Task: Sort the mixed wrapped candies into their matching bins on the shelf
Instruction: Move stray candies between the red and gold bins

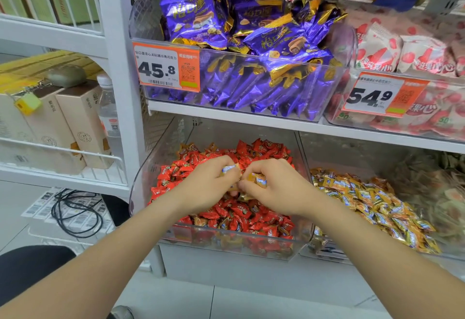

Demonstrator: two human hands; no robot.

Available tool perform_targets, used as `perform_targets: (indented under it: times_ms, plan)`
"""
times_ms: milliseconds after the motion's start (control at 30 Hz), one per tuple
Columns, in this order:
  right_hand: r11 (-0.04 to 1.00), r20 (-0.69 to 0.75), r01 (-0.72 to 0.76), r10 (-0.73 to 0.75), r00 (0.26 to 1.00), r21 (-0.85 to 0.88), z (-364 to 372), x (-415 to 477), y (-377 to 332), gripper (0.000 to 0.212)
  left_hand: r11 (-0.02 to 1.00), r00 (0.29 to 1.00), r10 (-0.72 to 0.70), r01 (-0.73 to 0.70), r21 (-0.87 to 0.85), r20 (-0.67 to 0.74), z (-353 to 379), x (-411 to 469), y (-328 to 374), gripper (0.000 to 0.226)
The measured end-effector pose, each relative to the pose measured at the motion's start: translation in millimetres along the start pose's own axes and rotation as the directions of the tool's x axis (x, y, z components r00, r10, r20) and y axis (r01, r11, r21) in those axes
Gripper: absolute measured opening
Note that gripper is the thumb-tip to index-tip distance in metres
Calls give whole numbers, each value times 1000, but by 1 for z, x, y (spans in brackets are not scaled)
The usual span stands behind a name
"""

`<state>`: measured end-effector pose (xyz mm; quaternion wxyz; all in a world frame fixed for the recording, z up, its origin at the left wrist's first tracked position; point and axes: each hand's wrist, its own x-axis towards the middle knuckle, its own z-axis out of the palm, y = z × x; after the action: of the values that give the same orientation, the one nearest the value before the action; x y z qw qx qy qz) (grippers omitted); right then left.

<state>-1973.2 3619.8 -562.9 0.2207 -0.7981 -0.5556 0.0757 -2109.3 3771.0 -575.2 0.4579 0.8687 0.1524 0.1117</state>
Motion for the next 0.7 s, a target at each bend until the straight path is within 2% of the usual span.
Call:
perform_targets:
  times_ms: [67, 133, 200, 300, 367, 500, 600, 700]
  plan:
    - [995, -23, -62, 64, 998, 81, -4, 1, 2, 19, 992, 992, -100, 93, -89, -76, -3, 0, 3, 24]
    - [946, -2, -131, 137, 991, 296, -8, -1, 3, 19, 967, 975, -190, 166, -192, -113, -8, -2, 5, 23]
    - [840, 37, -186, 194, 980, 510, -11, -3, 1, 20, 939, 966, -251, 230, -255, -54, -10, -3, 8, 23]
    - [737, 66, -208, 217, 974, 644, -13, -5, -4, 20, 894, 958, -270, 288, -343, 98, -3, -4, 14, 24]
    - [730, 40, -194, 222, 974, 656, -14, -6, -8, 18, 883, 957, -242, 285, -372, 159, 2, -5, 16, 22]
    - [812, -119, -148, 257, 959, 565, -14, -8, -8, 17, 834, 959, -164, 260, -486, 232, 8, -5, 20, 31]
    - [860, -206, -163, 293, 934, 484, -15, -14, -7, 25, 780, 938, -147, 304, -547, 312, 16, -7, 26, 26]
    - [918, -285, -207, 310, 907, 339, -25, -23, 0, 34, 780, 944, -177, 307, -546, 278, 27, -5, 33, 19]
